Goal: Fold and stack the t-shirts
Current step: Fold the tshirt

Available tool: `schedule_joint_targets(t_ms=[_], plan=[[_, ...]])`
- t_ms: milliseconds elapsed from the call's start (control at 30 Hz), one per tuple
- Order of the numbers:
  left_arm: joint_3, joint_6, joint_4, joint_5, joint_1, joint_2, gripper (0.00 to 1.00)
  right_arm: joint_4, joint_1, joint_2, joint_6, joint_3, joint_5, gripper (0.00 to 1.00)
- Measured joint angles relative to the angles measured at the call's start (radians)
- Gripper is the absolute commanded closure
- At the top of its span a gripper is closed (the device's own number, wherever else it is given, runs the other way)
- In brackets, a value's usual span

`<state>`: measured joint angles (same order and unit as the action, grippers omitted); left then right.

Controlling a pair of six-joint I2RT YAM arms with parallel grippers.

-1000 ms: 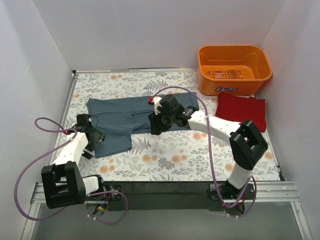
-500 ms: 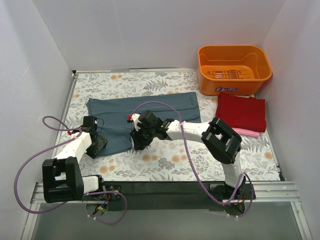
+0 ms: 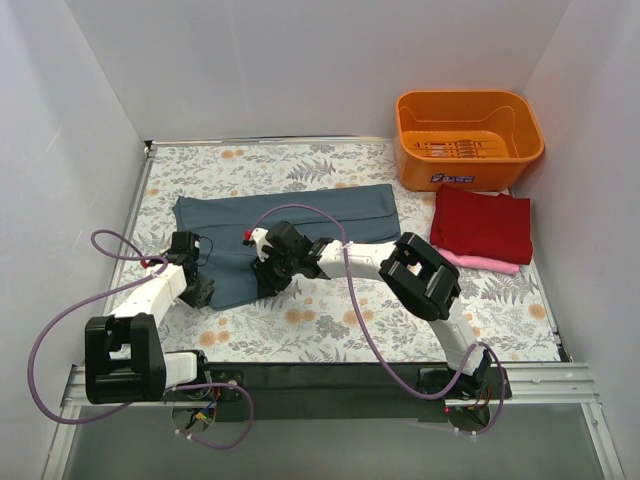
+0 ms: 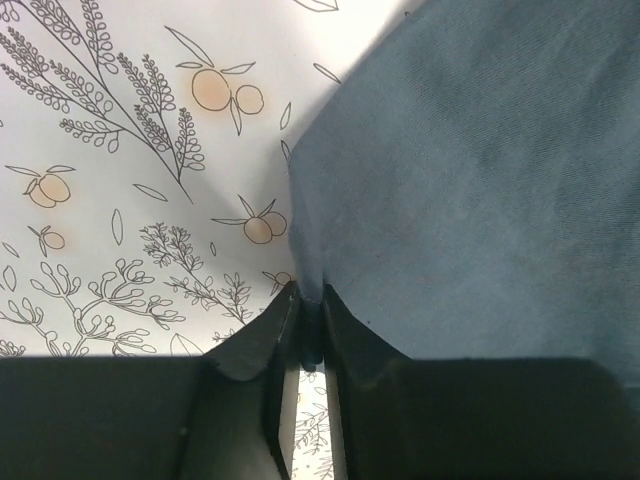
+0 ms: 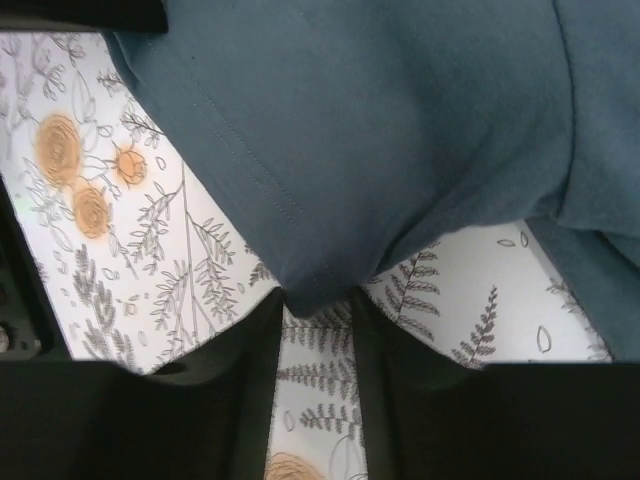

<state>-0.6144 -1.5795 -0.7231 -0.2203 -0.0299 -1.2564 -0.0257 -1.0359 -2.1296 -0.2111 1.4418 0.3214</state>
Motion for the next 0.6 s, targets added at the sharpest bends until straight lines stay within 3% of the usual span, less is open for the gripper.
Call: schedule_joint_targets(t_ms=[67, 167, 333, 600], plan=[[0.0, 0.0, 0.001, 0.003, 0.001, 0.0, 0.9, 0.002, 0.0, -0.007, -0.001, 0.003, 0.001, 0.85], [0.0, 0.0, 0.0, 0.007, 0.001, 0.002, 0.92, 0.0, 0.0, -0.007, 0.001, 0.003, -0.006, 0.99], [-0.059, 0.005, -0.053, 0.004, 0.002, 0.004, 0.93, -0.001, 0.001, 0.0, 0.014, 0.003, -0.04, 0.99], [-0.365, 0.058, -0.05, -0.009, 0.005, -0.048, 0.94, -0.033, 0.046, 0.045, 0.051, 0.095, -0.066, 0.99]])
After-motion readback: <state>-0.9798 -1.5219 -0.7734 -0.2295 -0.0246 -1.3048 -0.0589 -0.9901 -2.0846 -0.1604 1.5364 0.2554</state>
